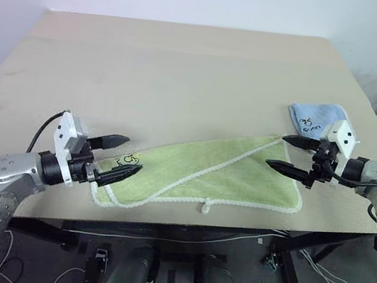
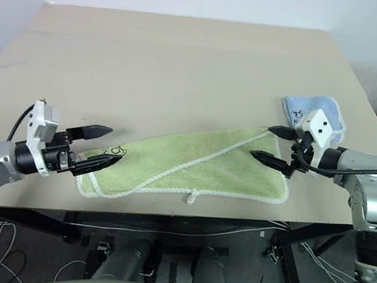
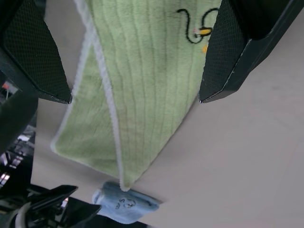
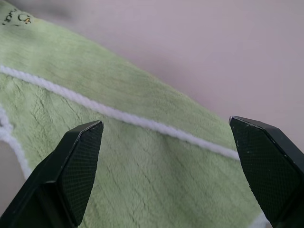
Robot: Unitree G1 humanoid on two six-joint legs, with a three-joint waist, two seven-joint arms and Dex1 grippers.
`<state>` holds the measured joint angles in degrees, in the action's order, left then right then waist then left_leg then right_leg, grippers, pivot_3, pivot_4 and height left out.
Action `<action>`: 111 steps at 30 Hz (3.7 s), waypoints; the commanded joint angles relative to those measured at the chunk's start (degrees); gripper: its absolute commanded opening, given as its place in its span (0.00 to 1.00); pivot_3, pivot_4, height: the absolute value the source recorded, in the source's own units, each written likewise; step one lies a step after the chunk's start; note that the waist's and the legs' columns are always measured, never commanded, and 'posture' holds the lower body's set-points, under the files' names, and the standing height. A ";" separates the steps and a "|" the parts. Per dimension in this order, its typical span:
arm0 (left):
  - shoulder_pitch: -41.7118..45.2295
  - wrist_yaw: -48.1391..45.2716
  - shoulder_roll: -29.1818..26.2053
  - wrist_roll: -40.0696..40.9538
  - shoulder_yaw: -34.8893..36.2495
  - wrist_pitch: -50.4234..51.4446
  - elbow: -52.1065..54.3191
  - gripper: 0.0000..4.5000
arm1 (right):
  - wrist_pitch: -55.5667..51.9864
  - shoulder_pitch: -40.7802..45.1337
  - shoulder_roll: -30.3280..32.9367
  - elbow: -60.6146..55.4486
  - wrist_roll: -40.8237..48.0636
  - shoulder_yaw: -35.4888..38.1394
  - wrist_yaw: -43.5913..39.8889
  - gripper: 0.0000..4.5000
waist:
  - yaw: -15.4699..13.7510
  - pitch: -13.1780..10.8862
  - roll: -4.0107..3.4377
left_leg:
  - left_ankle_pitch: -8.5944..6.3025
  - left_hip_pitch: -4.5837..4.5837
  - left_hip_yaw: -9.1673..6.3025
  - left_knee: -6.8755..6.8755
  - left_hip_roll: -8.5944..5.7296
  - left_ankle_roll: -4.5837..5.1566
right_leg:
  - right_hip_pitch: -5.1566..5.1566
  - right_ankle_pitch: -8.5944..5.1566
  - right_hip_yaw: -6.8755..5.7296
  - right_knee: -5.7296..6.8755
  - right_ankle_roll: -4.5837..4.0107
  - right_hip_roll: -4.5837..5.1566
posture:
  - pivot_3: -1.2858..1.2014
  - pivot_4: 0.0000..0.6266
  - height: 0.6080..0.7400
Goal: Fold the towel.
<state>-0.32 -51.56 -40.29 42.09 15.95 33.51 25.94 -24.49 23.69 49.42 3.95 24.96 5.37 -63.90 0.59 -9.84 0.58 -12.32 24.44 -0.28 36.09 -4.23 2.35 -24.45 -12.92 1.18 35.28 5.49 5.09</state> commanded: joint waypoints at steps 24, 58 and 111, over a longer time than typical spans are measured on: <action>1.85 -0.16 2.09 -1.30 -6.56 -3.26 0.37 1.00 | 18.86 15.42 -1.42 24.97 -21.94 -8.26 8.56 0.99 | 0.29 0.00 -0.02 | 0.01 -0.01 0.01 -0.01 -0.01 -0.01 | 0.00 0.00 0.00 -0.03 -0.01 -0.03 | 0.52 0.24 1.00; 1.46 0.48 2.88 -4.71 -9.34 -5.47 1.23 1.00 | 44.02 33.90 -8.87 61.29 -41.90 -17.88 22.38 0.99 | 0.49 -0.01 -0.03 | 0.05 -0.07 0.01 0.02 -0.02 -0.07 | 0.05 0.00 -0.02 0.01 0.00 -0.11 | 0.52 0.24 1.00; 0.86 -0.91 -1.03 -13.12 -16.46 -7.53 0.88 1.00 | 19.79 40.12 -19.81 17.31 -24.80 -4.82 30.39 0.01 | 0.27 -0.11 -0.19 | 0.08 -0.06 0.00 -0.11 -0.02 -0.12 | -0.09 0.00 0.01 0.12 0.00 -0.11 | 0.52 0.24 1.00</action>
<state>0.19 -52.51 -41.57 29.92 -0.08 27.67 25.91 -4.26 61.28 29.58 24.45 -1.02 -0.76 -33.85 0.86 -9.95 0.39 -12.24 24.39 -0.28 35.98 -4.25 2.23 -24.54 -12.91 1.19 35.38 5.49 4.99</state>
